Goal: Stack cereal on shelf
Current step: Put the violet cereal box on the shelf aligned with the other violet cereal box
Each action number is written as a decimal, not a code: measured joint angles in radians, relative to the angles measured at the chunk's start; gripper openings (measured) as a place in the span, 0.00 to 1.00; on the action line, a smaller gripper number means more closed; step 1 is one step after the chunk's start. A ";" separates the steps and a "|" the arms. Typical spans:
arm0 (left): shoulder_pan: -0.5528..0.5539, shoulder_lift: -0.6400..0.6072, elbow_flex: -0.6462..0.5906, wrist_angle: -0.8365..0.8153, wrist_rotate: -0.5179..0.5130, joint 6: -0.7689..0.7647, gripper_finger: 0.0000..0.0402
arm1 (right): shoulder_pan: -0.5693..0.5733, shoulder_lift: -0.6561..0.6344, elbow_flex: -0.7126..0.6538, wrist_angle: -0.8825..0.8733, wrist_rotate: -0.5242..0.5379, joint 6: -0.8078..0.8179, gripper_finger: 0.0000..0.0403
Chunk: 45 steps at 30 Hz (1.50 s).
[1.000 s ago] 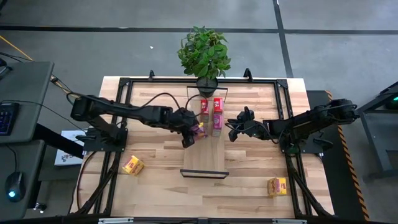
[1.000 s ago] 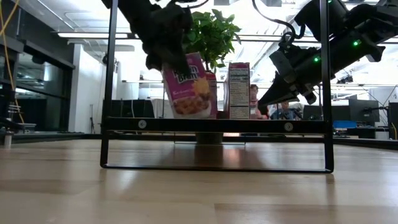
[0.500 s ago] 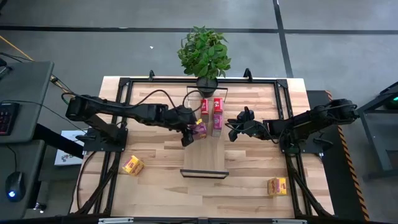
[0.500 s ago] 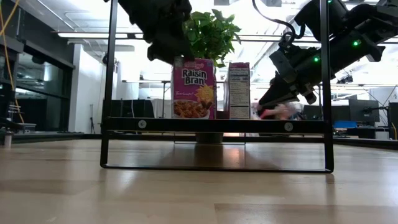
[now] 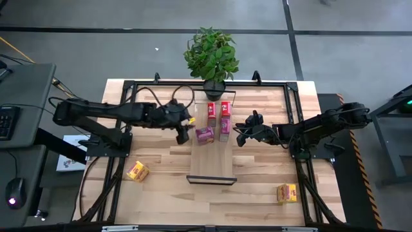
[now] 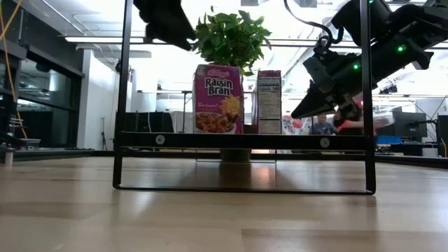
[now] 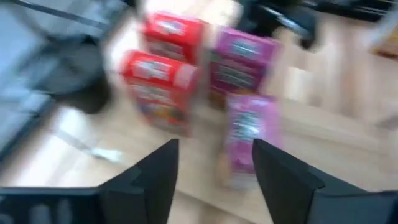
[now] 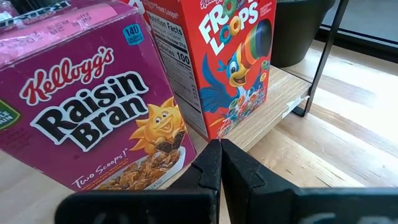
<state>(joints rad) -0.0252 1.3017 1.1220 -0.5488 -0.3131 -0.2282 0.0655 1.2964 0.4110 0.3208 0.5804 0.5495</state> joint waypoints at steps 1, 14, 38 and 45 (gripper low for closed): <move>-0.007 -0.014 -0.023 0.012 -0.049 0.004 0.43 | 0.000 0.000 0.000 0.000 0.000 0.000 0.00; 0.041 -0.106 -0.575 0.696 -0.093 -0.110 0.01 | 0.000 0.000 0.000 -0.002 0.000 0.018 0.00; -0.060 0.206 -0.651 1.124 -0.011 -0.374 0.00 | 0.000 0.000 0.000 -0.004 0.002 0.008 0.00; -0.117 0.206 -0.651 1.139 -0.069 -0.416 0.00 | 0.000 0.000 0.000 -0.004 0.015 0.008 0.00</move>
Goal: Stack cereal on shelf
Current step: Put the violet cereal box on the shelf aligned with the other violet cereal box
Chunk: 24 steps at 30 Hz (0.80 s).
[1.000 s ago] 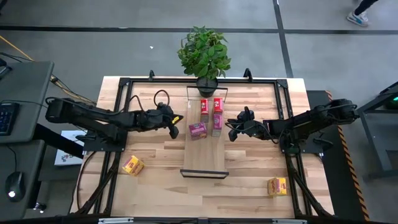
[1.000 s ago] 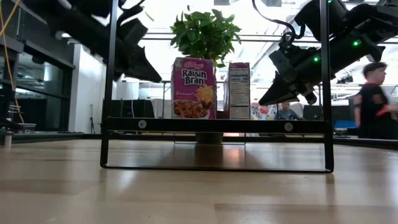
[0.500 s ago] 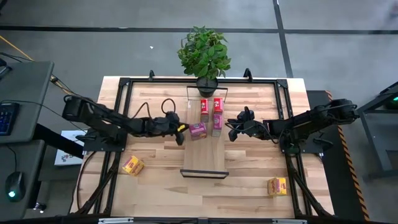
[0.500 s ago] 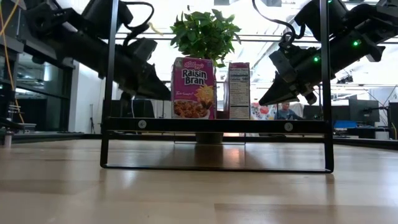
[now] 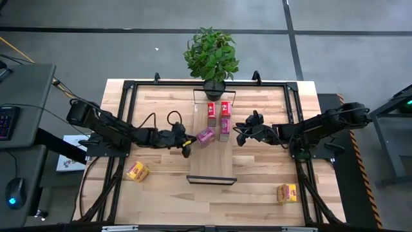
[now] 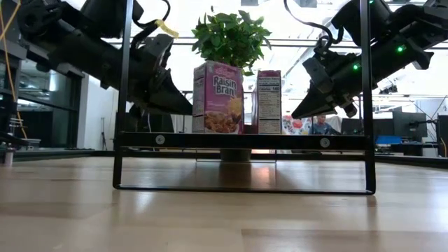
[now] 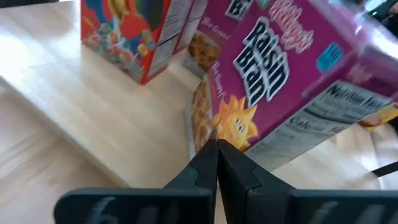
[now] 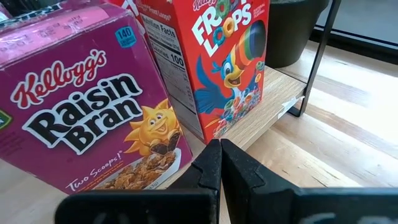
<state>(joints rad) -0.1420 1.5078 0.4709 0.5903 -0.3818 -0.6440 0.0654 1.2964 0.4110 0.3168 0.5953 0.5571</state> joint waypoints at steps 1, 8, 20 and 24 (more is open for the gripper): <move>-0.004 0.000 0.003 0.004 -0.004 0.000 0.00 | 0.000 0.000 0.000 0.000 0.000 0.000 0.00; -0.017 0.000 0.041 0.006 0.004 0.002 0.00 | 0.000 0.000 0.000 0.000 0.000 0.000 0.00; -0.018 0.000 0.042 -0.007 0.003 0.040 0.00 | 0.000 0.000 0.000 0.000 0.000 0.003 0.00; -0.013 0.000 0.042 -0.055 -0.011 0.046 0.00 | 0.000 0.000 0.000 0.000 -0.001 0.003 0.00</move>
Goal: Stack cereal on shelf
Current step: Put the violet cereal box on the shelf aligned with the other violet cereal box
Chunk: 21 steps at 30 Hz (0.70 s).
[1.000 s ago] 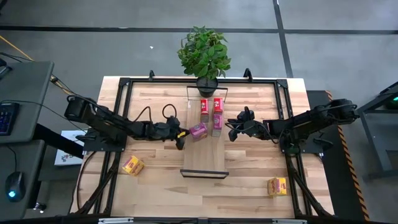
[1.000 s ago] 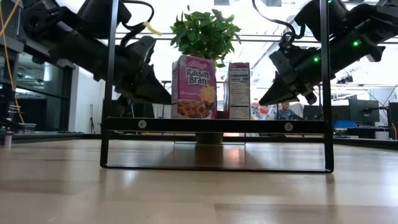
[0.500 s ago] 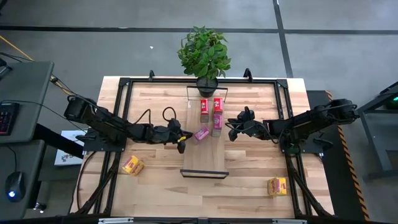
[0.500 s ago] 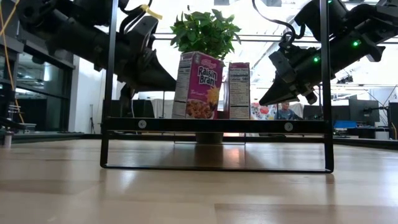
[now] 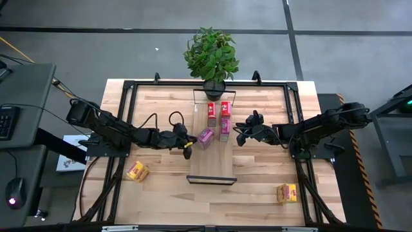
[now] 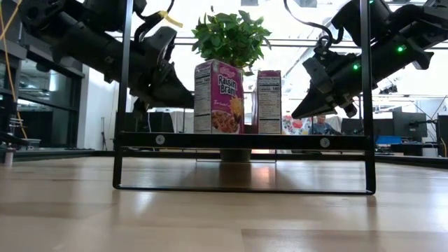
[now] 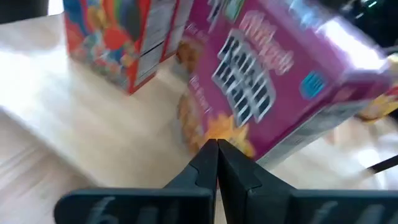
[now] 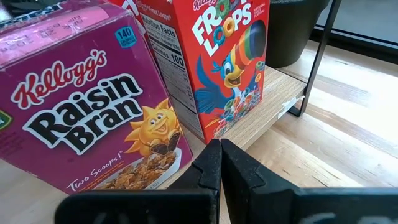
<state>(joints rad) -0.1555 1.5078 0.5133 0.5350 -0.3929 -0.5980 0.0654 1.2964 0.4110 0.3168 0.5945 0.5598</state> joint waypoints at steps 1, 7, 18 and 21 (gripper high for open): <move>0.000 0.000 0.000 -0.019 -0.003 0.000 0.00 | 0.000 0.000 0.000 0.000 0.000 0.000 0.00; -0.009 0.000 -0.001 -0.056 -0.005 -0.002 0.00 | 0.000 0.000 0.000 0.000 0.000 0.000 0.00; -0.052 0.045 -0.001 -0.006 -0.003 -0.073 0.00 | 0.000 0.000 0.000 0.001 0.000 0.000 0.00; -0.058 0.079 -0.002 0.054 0.015 -0.079 0.00 | 0.000 0.000 0.000 0.001 0.000 0.000 0.00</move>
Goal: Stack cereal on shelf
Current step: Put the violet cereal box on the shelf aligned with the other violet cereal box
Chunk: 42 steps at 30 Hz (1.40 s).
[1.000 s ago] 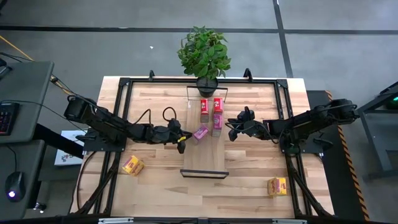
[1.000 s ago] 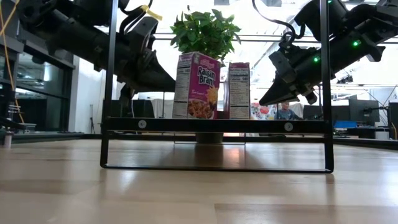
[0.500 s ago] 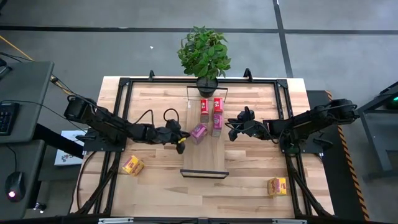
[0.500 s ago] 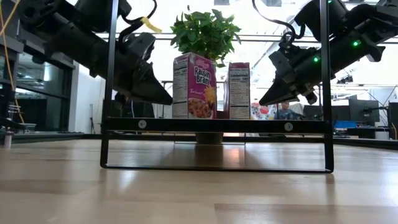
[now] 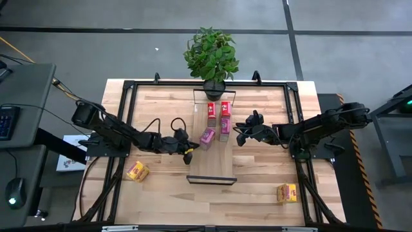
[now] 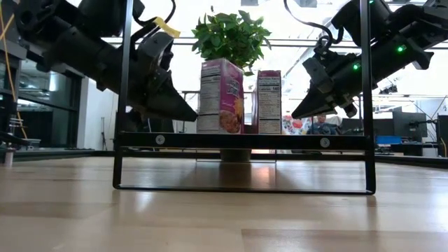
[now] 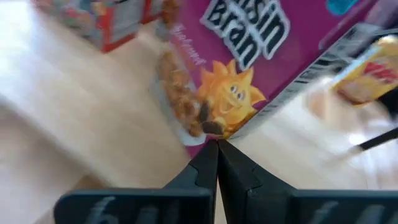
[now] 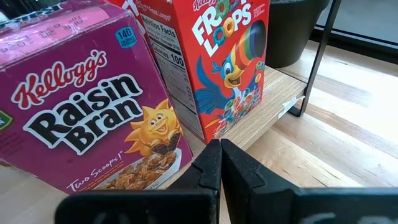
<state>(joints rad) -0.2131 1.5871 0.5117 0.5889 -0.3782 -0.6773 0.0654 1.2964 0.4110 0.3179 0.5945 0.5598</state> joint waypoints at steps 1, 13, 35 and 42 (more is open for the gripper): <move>0.000 0.012 0.001 0.026 0.011 0.000 0.00 | 0.000 0.000 0.000 0.000 0.000 -0.001 0.00; 0.001 0.125 0.107 0.064 0.097 0.072 0.00 | 0.000 0.000 -0.001 -0.006 0.000 0.000 0.00; 0.074 0.114 0.132 -0.146 0.160 0.239 0.00 | 0.000 0.000 -0.001 -0.008 0.000 0.000 0.00; 0.124 0.113 0.133 -0.147 0.162 0.286 0.00 | 0.000 0.000 -0.001 -0.008 0.000 -0.002 0.00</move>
<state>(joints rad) -0.0895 1.7004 0.6445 0.4421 -0.2162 -0.3910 0.0658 1.2967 0.4103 0.3099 0.5948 0.5578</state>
